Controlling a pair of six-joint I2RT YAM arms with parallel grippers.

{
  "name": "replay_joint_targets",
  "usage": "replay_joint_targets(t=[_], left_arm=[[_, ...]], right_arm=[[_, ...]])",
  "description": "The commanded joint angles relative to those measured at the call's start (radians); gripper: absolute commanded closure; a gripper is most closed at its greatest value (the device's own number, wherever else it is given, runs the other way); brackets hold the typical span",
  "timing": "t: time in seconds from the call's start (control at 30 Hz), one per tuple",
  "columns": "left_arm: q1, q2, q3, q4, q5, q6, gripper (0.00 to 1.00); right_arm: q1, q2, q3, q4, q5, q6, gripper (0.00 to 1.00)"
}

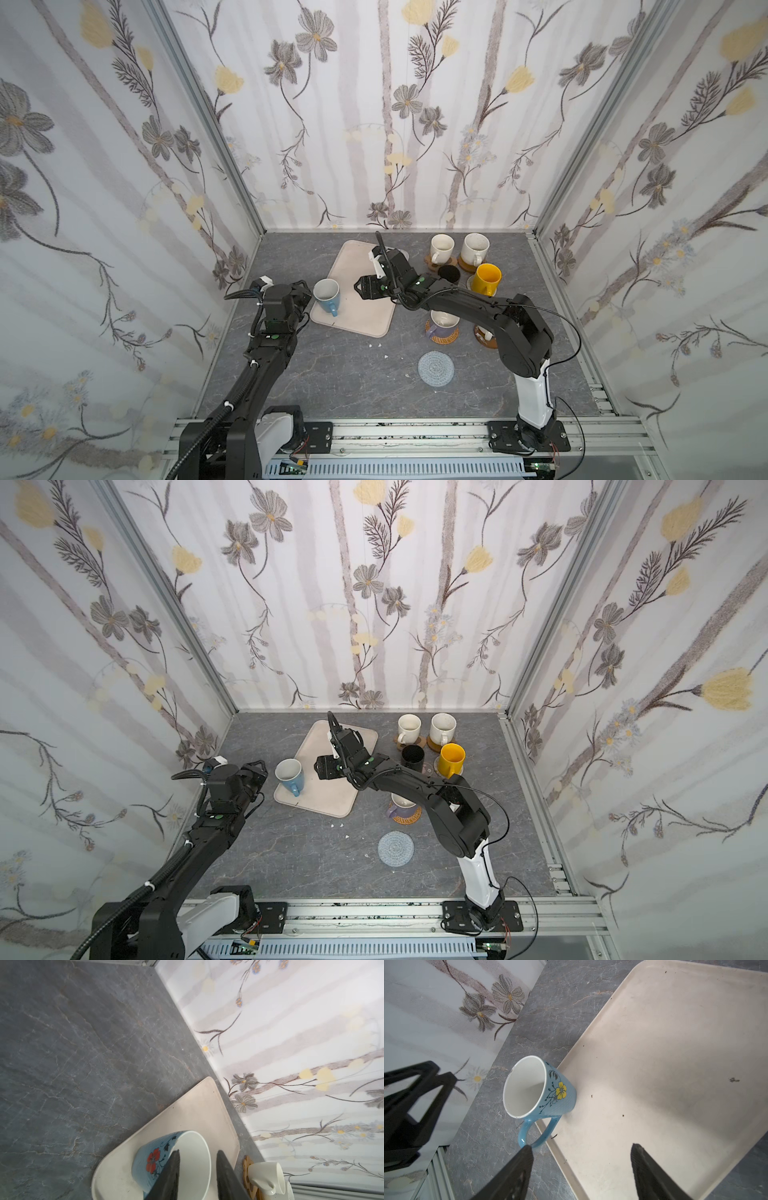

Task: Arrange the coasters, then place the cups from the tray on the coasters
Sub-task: 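Lower the right gripper onto the blue floral mug rim and close it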

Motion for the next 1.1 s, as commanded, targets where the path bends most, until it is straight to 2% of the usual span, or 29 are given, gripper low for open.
replay_joint_targets(t=[0.0,0.17,0.33,0.63,1.07], left_arm=[[0.007,-0.054,0.041,-0.092,0.026,0.057,0.61],[0.010,-0.107,0.115,-0.177,0.078,0.120,0.45],[0.010,-0.134,0.219,-0.281,0.112,0.205,0.36],[0.010,-0.140,0.320,-0.391,0.137,0.316,0.32],[0.009,-0.126,0.343,-0.405,0.182,0.340,0.31]], right_arm=[[0.036,0.005,-0.002,0.055,0.059,0.048,0.25],[0.087,0.046,0.025,0.055,0.080,0.077,0.27],[0.135,0.118,0.085,0.044,0.110,0.101,0.30],[0.184,0.223,0.200,0.030,0.155,0.138,0.41],[0.185,0.301,0.275,-0.001,0.185,0.151,0.49]])
